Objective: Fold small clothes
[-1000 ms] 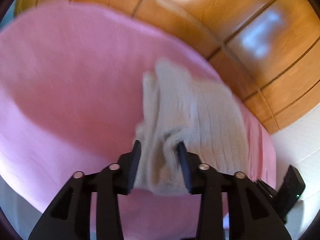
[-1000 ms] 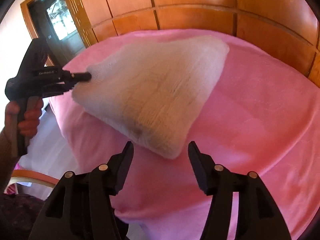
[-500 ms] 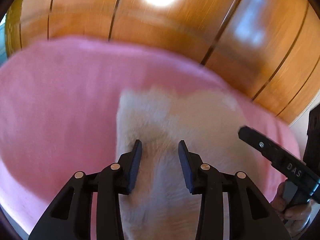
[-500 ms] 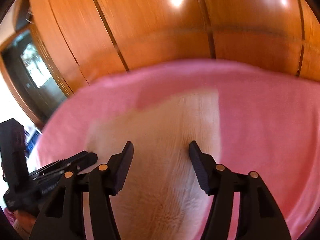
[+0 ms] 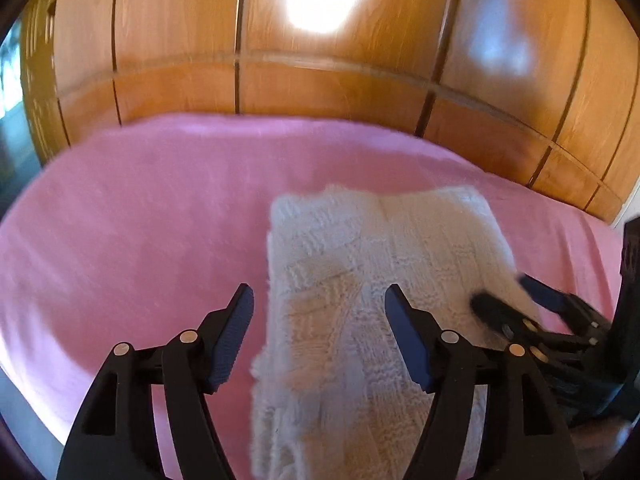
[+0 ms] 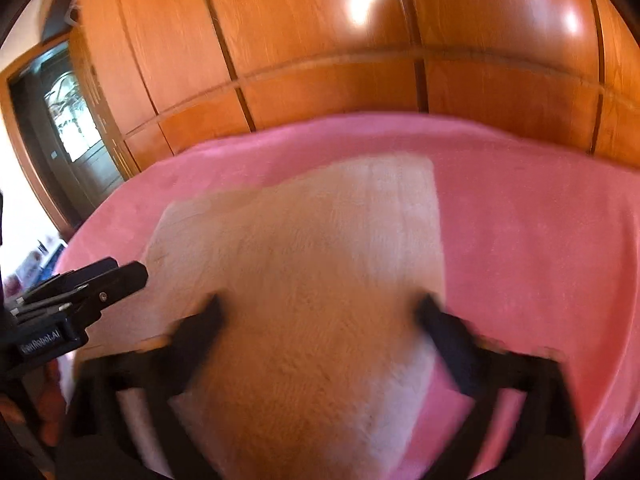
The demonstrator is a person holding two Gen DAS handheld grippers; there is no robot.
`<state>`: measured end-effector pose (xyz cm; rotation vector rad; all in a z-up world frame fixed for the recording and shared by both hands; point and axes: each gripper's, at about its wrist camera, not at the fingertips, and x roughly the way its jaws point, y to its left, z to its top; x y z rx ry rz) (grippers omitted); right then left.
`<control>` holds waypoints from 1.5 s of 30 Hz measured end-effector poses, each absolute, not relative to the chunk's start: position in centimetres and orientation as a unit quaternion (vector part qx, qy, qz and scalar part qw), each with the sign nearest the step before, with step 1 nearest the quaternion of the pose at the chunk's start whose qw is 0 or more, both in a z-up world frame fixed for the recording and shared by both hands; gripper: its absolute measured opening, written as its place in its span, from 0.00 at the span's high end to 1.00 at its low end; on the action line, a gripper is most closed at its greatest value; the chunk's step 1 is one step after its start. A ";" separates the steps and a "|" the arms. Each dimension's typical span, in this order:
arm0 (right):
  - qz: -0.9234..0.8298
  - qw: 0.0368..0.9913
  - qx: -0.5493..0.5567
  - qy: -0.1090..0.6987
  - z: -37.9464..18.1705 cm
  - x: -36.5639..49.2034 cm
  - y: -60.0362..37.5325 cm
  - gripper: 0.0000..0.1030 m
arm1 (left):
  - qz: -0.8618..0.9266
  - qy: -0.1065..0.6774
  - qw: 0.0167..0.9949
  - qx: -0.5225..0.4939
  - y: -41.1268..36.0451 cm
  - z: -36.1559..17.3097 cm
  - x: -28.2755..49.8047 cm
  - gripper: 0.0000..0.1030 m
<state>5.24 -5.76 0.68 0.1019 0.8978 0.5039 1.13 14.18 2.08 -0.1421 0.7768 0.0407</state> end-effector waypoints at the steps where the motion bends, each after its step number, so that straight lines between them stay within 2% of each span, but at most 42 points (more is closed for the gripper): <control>1: 0.247 0.861 0.072 0.438 1.0 5.4 -6.4 0.02 | 0.018 0.376 0.924 -0.062 14.1 2.3 0.8 0.35; 7: 0.252 0.848 0.121 0.450 1.7 5.3 -9.3 0.02 | 0.014 0.381 0.923 -0.051 14.3 2.3 0.6 0.35; 17: 0.285 0.789 0.207 0.504 -0.9 8.4 -10.6 0.02 | 0.013 0.405 0.912 -0.058 15.2 0.2 1.5 0.35; 19: 0.303 0.768 0.230 0.515 -1.8 8.8 -10.4 0.02 | 0.005 0.411 0.909 -0.071 15.8 -0.5 1.6 0.26; 21: 0.323 0.750 0.245 0.523 -2.6 8.9 -10.4 0.02 | -0.004 0.420 0.903 -0.090 16.6 -1.5 1.9 0.24; 27: 0.365 0.728 0.233 0.531 -3.2 9.7 -8.5 0.02 | -0.098 0.447 0.844 -0.278 21.6 -5.2 2.6 0.22; 29: 0.371 0.726 0.229 0.532 -3.6 10.0 -8.0 0.08 | -0.123 0.442 0.838 -0.294 22.2 -5.8 2.7 0.26; 31: 0.373 0.724 0.225 0.536 -3.8 10.1 -7.6 0.19 | -0.154 0.444 0.830 -0.300 22.0 -6.0 2.9 0.42; 32: 0.373 0.723 0.225 0.536 -3.7 10.0 -7.7 0.28 | -0.159 0.442 0.828 -0.306 22.0 -6.1 2.9 0.44; 34: 0.370 0.728 0.225 0.531 -3.2 9.6 -7.9 0.38 | -0.178 0.436 0.824 -0.316 22.0 -6.2 2.8 0.57; 36: 0.365 0.740 0.213 0.523 -2.3 8.6 -8.0 0.43 | -0.190 0.429 0.819 -0.330 22.0 -6.0 2.4 0.62; 40: 0.365 0.758 0.220 0.494 0.3 6.6 -9.2 0.48 | -0.225 0.407 0.822 -0.328 20.5 -3.9 1.3 0.64; 45: 0.345 0.795 0.225 0.445 4.0 4.3 -14.2 0.48 | -0.285 0.401 0.813 -0.312 14.4 -1.7 2.6 0.64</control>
